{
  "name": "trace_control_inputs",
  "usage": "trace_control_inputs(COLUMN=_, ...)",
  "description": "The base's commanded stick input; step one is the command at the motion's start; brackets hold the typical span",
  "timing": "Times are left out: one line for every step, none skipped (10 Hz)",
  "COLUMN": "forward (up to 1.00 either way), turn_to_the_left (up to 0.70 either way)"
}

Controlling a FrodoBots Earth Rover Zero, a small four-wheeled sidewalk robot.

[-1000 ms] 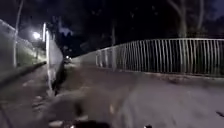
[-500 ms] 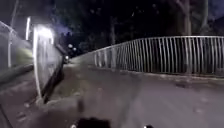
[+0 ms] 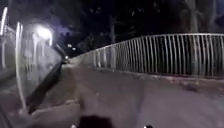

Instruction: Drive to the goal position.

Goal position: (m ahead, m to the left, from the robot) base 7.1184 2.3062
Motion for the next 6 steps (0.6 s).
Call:
trace_control_inputs(forward=0.7, turn_to_the_left=0.21)
trace_control_inputs(forward=0.7, turn_to_the_left=0.13)
trace_control_inputs(forward=0.7, turn_to_the_left=0.05)
trace_control_inputs(forward=0.7, turn_to_the_left=0.09)
trace_control_inputs(forward=0.7, turn_to_the_left=0.35)
trace_control_inputs(forward=0.7, turn_to_the_left=0.02)
